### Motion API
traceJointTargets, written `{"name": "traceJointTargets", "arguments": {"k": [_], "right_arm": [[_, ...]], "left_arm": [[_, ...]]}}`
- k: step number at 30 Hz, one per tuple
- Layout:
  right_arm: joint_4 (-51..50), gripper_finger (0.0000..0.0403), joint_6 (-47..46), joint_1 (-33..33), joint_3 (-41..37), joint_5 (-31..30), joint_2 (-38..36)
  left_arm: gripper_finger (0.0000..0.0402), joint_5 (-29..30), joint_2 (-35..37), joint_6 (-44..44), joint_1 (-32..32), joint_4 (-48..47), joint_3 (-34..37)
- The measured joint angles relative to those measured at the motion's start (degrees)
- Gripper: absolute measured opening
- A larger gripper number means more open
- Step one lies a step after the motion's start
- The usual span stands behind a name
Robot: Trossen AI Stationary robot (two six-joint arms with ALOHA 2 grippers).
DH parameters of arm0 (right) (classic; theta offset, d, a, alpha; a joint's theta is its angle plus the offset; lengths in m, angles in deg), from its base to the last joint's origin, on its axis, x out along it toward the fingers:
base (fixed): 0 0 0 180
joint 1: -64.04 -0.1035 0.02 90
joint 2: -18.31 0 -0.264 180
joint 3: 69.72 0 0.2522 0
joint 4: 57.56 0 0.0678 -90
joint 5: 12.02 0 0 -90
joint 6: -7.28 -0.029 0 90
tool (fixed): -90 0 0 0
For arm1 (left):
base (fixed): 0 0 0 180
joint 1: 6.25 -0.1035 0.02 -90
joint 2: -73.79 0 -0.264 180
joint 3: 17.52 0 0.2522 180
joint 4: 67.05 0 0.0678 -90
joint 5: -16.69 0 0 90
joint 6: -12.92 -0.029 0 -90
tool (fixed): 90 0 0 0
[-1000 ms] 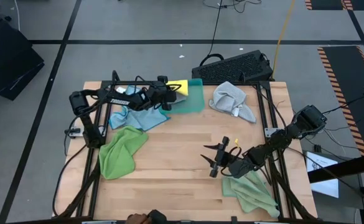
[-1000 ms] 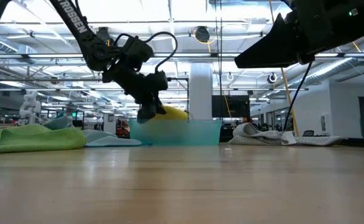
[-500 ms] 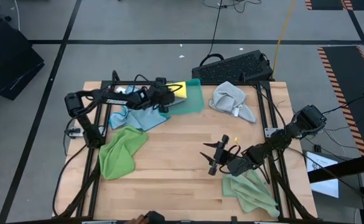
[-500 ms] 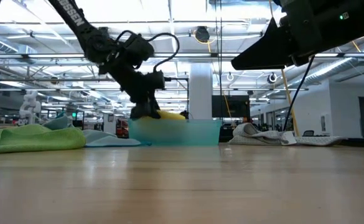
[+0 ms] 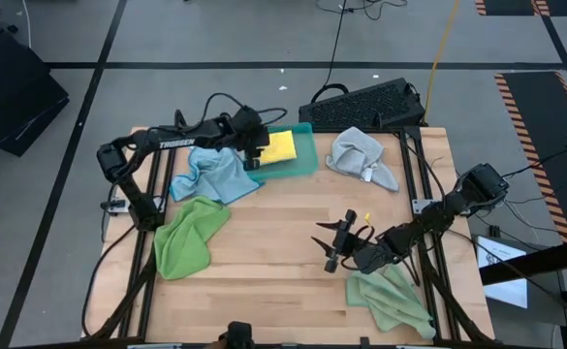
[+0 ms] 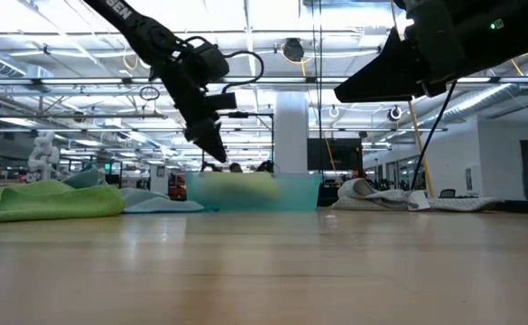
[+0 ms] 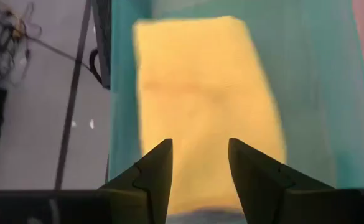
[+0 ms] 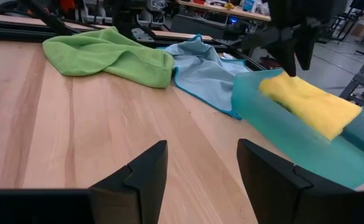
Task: Fold microfiber towels
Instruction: Stack the folded yellow microfiber cloth on top of the dark gray microfiber cloth into the green bin
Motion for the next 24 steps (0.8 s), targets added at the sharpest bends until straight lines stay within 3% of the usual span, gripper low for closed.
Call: {"name": "traceJointTargets", "arguments": {"k": [4, 10, 12, 17, 24], "right_arm": [[-0.1, 0.0185, 0.0, -0.2, 0.0, 0.0, 0.0], [-0.5, 0.0185, 0.0, -0.1, 0.0, 0.0, 0.0], [-0.6, 0.0185, 0.0, -0.1, 0.0, 0.0, 0.0], [-1.1, 0.0185, 0.0, -0.2, 0.0, 0.0, 0.0], [-4.3, 0.0185, -2.8, -0.4, 0.0, 0.1, 0.0]], "left_arm": [[0.0159, -1.2, 0.0, 6.3, -0.4, -0.2, -3.4], [0.0159, -15.1, -1.0, 13.2, 0.3, 8.2, -3.4], [0.0159, -17.3, -2.4, 13.3, 0.8, 8.5, -3.2], [0.0159, -16.6, -7.9, 11.1, 1.2, 12.4, -3.2], [0.0159, -3.9, -12.4, 10.7, -1.1, 12.1, -3.2]]}}
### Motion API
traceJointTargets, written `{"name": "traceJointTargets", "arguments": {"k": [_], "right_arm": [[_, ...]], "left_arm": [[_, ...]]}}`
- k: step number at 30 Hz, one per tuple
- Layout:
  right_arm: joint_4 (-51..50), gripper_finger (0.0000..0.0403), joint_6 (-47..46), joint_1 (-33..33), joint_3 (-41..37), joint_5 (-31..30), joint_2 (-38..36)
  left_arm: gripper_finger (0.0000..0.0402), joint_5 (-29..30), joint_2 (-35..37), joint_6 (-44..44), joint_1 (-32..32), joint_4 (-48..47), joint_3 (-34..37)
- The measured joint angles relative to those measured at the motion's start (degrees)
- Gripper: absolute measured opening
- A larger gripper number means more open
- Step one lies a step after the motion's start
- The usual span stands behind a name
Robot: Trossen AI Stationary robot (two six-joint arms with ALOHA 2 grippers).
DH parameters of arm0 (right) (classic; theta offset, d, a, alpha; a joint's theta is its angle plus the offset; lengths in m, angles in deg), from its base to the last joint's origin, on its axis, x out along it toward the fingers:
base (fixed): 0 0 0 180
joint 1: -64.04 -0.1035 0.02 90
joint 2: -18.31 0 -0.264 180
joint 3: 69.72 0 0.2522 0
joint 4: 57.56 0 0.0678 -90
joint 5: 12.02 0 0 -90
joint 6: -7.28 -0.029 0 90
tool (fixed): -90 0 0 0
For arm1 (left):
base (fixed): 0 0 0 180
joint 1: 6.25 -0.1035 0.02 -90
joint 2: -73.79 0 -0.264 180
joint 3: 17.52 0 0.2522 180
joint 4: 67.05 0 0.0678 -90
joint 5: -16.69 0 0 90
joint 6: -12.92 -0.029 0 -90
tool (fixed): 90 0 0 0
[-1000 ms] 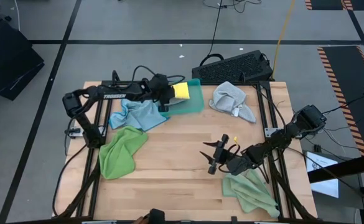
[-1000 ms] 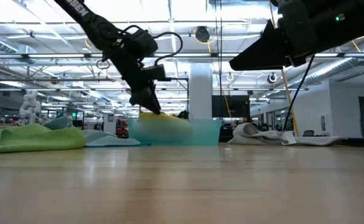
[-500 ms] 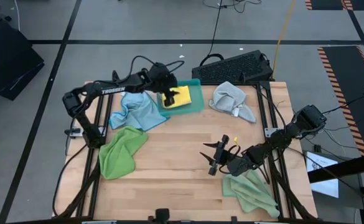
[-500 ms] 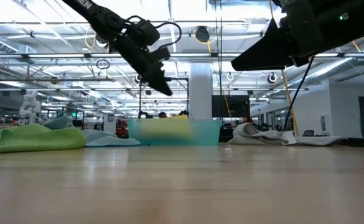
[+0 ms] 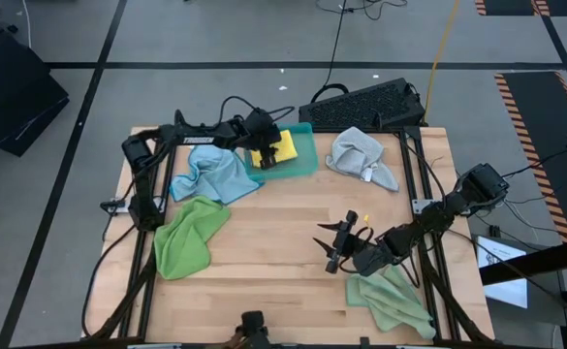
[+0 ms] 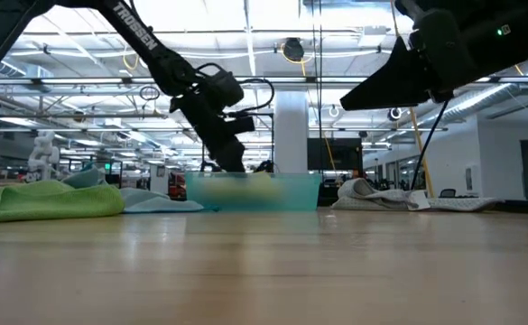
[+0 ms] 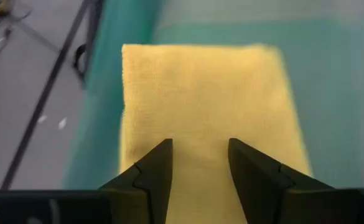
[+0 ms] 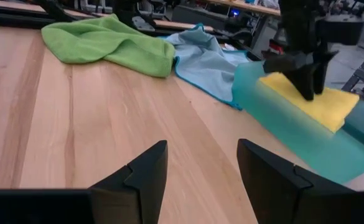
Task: Fold microfiber towels
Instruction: Stack the folded yellow microfiber cloth on top of the dark gray microfiber cloth into the green bin, then fold the light green microfiber cloth
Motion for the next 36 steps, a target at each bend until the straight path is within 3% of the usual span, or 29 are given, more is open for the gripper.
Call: {"name": "traceJointTargets", "arguments": {"k": [8, 19, 26, 36], "right_arm": [[-3.2, 0.0185, -3.1, 0.0, 0.0, 0.0, 0.0], [-3.2, 0.0185, -2.6, 0.0, 0.0, -0.1, 0.0], [-3.2, 0.0185, -3.7, 0.0, 0.0, 0.2, 0.0], [-3.2, 0.0185, -5.4, 0.0, 0.0, 3.0, 0.0]], "left_arm": [[0.0159, 2.3, 2.4, -1.4, -1.9, -3.9, 0.0], [0.0159, 1.3, 0.1, -2.9, -3.8, -6.6, 0.4], [0.0159, 8.0, 0.2, -4.6, -3.7, -6.4, 0.3], [0.0159, 9.1, 12.3, -3.0, 1.1, -12.9, 0.3]]}}
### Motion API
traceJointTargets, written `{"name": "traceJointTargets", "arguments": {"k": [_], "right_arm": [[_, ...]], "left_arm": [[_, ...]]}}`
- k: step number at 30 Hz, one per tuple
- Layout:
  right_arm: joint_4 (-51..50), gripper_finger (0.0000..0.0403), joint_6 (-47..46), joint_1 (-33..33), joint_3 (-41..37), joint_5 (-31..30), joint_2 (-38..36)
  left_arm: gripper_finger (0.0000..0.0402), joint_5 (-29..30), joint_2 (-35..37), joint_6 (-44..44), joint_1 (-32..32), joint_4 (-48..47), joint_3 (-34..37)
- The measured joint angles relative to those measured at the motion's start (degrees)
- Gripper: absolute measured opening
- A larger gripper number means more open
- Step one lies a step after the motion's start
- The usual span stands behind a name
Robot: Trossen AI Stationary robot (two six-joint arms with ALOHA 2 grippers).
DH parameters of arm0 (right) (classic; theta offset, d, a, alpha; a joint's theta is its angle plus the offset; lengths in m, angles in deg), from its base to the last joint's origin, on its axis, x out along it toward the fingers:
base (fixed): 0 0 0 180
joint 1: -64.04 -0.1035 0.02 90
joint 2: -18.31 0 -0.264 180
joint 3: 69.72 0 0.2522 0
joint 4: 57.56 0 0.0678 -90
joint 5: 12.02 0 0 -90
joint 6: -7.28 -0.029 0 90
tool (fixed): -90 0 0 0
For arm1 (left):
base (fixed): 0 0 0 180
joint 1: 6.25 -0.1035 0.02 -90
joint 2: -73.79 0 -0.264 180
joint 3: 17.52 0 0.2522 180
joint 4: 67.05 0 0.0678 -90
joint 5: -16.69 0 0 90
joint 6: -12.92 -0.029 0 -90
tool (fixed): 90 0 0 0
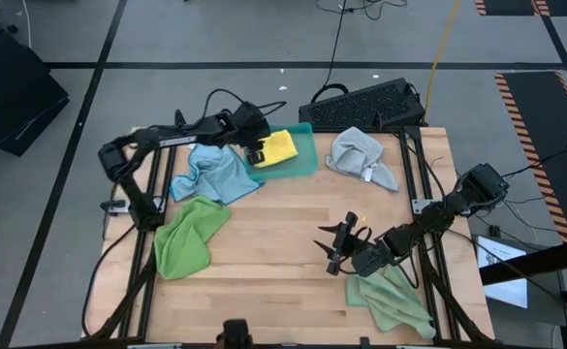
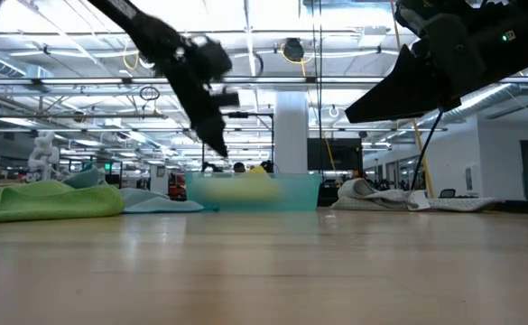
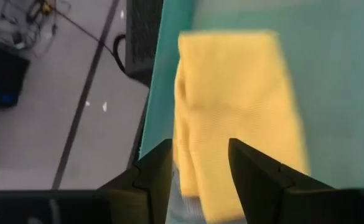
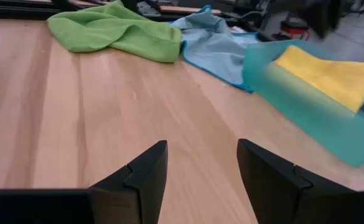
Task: Fold microfiber towels
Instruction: Fold the light green microfiber cloth
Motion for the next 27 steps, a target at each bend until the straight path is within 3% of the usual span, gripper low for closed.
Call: {"name": "traceJointTargets", "arguments": {"k": [7, 13, 20, 27], "right_arm": [[0.0, 0.0185, -1.1, -0.1, 0.0, 2.5, 0.0], [0.0, 0.0185, -1.0, -0.1, 0.0, 3.0, 0.0], [0.0, 0.0185, -4.2, -0.1, 0.0, 6.2, 0.0], [0.1, 0.0185, -11.6, 0.0, 0.1, 15.0, -2.3]], "left_arm": [[0.0159, -0.7, 10.3, 7.2, 8.9, -9.6, 0.3], [0.0159, -0.4, 16.6, 13.5, 21.3, -10.5, 7.5], [0.0159, 7.4, 19.0, 22.3, 36.0, -0.3, 17.9], [0.0159, 9.8, 19.0, 24.2, 43.8, 9.8, 21.7]]}}
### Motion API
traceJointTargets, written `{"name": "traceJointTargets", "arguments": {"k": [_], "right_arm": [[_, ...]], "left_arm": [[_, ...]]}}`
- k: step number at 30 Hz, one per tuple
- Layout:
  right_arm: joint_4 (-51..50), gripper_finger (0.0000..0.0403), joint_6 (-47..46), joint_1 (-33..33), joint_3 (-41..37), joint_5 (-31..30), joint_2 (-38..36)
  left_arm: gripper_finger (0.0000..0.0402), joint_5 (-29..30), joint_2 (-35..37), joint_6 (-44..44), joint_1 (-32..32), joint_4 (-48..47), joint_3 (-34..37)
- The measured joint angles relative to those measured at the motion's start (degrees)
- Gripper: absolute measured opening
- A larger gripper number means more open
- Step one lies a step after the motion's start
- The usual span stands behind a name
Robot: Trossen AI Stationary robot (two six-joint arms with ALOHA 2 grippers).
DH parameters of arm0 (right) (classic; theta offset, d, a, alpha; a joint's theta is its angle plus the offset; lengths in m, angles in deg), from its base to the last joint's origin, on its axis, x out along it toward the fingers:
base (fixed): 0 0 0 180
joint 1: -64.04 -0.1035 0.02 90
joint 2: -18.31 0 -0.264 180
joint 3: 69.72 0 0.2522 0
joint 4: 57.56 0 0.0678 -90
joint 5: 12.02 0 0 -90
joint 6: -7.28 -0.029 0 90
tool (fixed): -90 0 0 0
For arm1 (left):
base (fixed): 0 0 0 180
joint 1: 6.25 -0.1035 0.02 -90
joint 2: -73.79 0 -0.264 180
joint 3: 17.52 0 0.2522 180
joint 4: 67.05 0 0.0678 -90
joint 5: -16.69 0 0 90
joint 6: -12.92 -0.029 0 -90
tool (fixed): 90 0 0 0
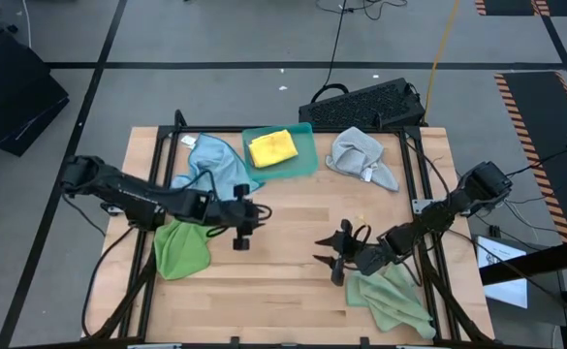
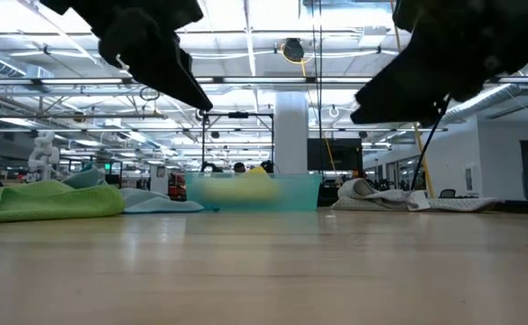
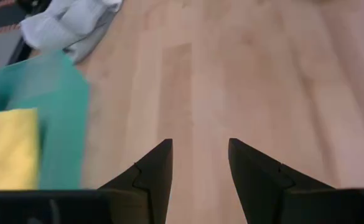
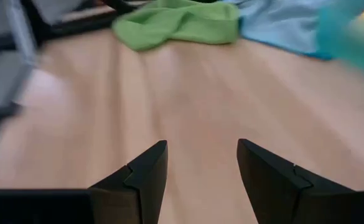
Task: Fold microfiber towels
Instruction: Fold the light green microfiber cloth
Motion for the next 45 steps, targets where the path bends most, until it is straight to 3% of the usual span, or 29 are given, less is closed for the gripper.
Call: {"name": "traceJointTargets", "arguments": {"k": [4, 9, 14, 20, 24, 32, 36, 45], "right_arm": [[-6.8, 0.0185, -4.5, -1.3, 2.0, 1.7, -2.6], [-29.6, 0.0185, -15.9, -2.3, 9.7, 7.2, -3.7], [-45.2, 0.0185, -23.9, -2.5, 17.7, 16.1, -1.6], [-52.6, 0.0185, -28.1, -5.8, 23.5, 25.1, 0.2], [-56.6, 0.0185, -32.7, -9.6, 24.5, 28.0, 0.1], [-67.2, 0.0185, -44.3, -17.1, 24.6, 28.4, -0.1], [-68.3, 0.0185, -45.7, -19.2, 24.6, 28.4, -0.1], [-71.1, 0.0185, -45.3, -16.3, 22.9, 23.6, -0.1]], "left_arm": [[0.0159, 0.1, 0.0, 2.5, 2.9, 0.9, 0.0], [0.0159, 0.6, -1.2, 7.8, 6.8, 3.0, 0.0], [0.0159, 7.2, -4.1, 9.4, 12.3, 11.7, -0.2], [0.0159, 7.6, -9.2, 10.8, 17.8, 21.4, 0.0], [0.0159, 8.4, -13.3, 12.5, 19.9, 27.1, 0.0], [0.0159, 9.5, -18.4, 19.0, 21.1, 34.2, -0.1], [0.0159, 10.1, -19.7, 20.6, 22.0, 36.2, -0.1], [0.0159, 12.6, -21.6, 20.9, 23.4, 38.1, -0.7]]}}
